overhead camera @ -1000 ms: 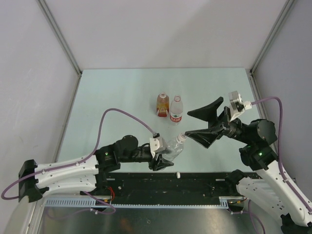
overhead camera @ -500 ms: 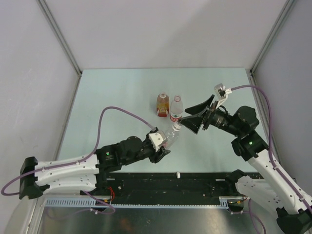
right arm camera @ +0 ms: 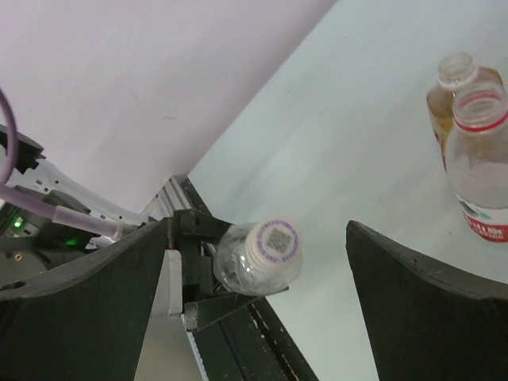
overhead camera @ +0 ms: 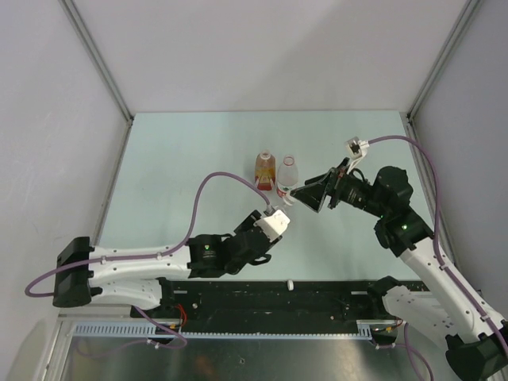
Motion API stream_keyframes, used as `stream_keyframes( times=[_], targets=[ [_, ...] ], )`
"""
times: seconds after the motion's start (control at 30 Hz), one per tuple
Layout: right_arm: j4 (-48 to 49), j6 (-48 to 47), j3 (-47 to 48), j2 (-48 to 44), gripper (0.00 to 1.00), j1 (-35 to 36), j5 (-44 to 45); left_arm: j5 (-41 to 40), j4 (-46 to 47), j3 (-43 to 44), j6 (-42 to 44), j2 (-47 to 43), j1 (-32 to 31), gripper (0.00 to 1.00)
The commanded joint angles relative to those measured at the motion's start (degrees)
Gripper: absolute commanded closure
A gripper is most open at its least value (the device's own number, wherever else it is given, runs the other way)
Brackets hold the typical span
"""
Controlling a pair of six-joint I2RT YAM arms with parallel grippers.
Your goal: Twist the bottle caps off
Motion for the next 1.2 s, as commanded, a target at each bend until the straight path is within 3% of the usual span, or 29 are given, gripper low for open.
stream_keyframes(
  times=[0.0, 0.2, 0.63, 0.9, 1.1, 1.17],
  targets=[
    [-2.70, -0.84, 2.35, 1.09, 0.01, -0.61, 1.26, -9.57, -2.35, 3.51, -3.35, 0.64, -0.62, 1.00],
    [-3.06, -0.07, 2.35, 3.55, 0.05, -0.73, -0.15, -10.49, -3.42, 4.24, -3.79, 1.42, -0.63, 1.00],
    [0.45, 3.52, 2.35, 7.97, 0.24, -0.47, -3.23, -9.62, -4.00, 5.48, -3.37, 3.90, -0.68, 1.00],
    [0.72, 4.50, 2.29, 9.85, 0.43, 0.04, -3.46, -8.87, -4.03, 5.73, -3.58, 4.45, -0.73, 1.00],
    [0.99, 5.01, 2.27, 10.42, 0.47, 0.50, -3.30, -7.99, -3.99, 5.87, -3.66, 5.08, -0.75, 1.00],
    [1.31, 5.02, 2.27, 10.25, 0.59, 0.65, -3.51, -7.55, -3.97, 5.78, -3.73, 5.12, -0.72, 1.00]
  ],
)
